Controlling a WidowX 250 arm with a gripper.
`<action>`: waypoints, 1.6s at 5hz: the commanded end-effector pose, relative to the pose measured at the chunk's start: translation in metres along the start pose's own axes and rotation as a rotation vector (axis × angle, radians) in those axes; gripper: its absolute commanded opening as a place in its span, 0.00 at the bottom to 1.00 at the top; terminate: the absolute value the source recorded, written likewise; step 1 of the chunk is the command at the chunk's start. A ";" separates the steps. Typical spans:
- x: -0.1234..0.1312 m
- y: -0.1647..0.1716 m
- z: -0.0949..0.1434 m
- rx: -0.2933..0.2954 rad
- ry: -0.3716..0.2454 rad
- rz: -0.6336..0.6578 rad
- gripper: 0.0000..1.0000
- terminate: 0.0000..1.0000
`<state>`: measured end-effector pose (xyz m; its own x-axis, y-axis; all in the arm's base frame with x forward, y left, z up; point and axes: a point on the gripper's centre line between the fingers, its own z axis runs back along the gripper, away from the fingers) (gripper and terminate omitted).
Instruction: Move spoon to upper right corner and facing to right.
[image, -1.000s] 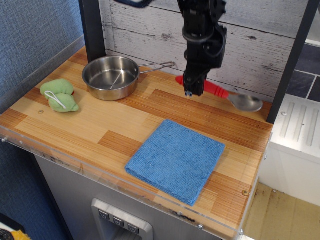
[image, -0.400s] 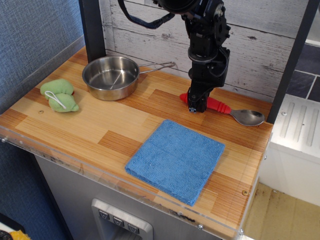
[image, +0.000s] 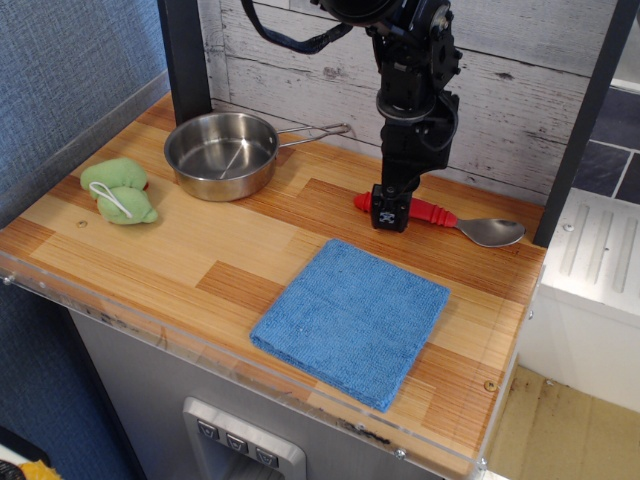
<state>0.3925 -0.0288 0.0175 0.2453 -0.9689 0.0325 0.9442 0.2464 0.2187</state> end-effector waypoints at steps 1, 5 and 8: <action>0.001 0.012 0.036 0.110 -0.033 0.012 1.00 0.00; -0.024 -0.006 0.118 0.190 -0.119 0.070 1.00 0.00; -0.024 -0.006 0.118 0.190 -0.119 0.070 1.00 1.00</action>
